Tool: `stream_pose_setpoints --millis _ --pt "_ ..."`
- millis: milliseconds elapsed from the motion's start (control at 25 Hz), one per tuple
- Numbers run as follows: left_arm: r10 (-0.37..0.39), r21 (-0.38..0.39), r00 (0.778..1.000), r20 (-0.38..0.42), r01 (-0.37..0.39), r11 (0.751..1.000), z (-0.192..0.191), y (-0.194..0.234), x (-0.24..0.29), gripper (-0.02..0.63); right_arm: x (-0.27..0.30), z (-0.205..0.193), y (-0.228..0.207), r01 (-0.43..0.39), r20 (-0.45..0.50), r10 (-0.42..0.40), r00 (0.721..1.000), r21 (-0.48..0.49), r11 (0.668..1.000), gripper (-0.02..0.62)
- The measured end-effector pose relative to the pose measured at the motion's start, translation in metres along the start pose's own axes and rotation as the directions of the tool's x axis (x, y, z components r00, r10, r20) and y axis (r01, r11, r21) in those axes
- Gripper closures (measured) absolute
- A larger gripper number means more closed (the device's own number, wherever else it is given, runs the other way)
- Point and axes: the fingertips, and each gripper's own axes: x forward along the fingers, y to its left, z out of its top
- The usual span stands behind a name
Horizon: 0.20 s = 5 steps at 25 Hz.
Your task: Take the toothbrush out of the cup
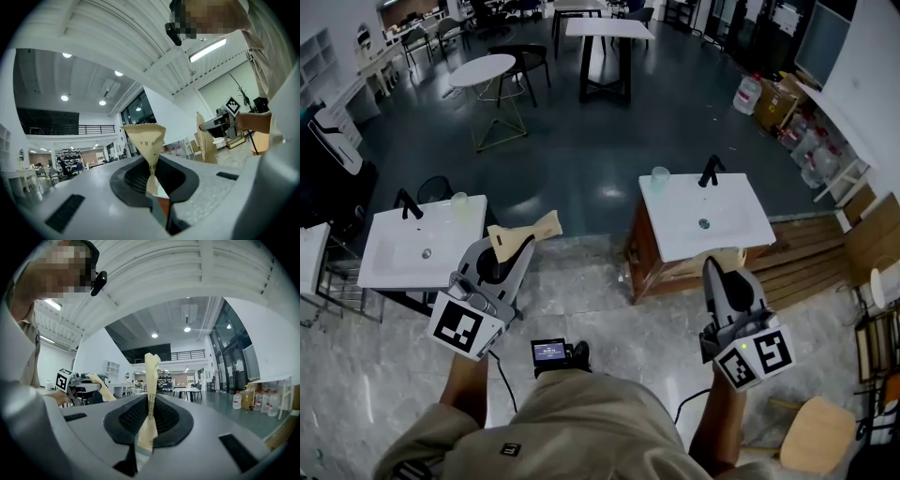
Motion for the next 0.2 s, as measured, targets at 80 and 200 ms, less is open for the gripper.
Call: stream_pose_setpoints --millis 80,200 --pt "0.001 0.002 1.0 -0.005 -0.001 1.0 -0.0009 -0.0013 -0.0034 0.577 -0.0021 -0.0001 0.0021 -0.002 0.0 0.002 1.0 0.0 1.0 0.566" --pt "0.006 0.002 1.0 -0.01 -0.006 1.0 -0.0023 -0.0019 -0.0085 0.577 -0.0043 0.0 0.0055 -0.004 0.001 0.004 1.0 -0.001 1.0 0.566"
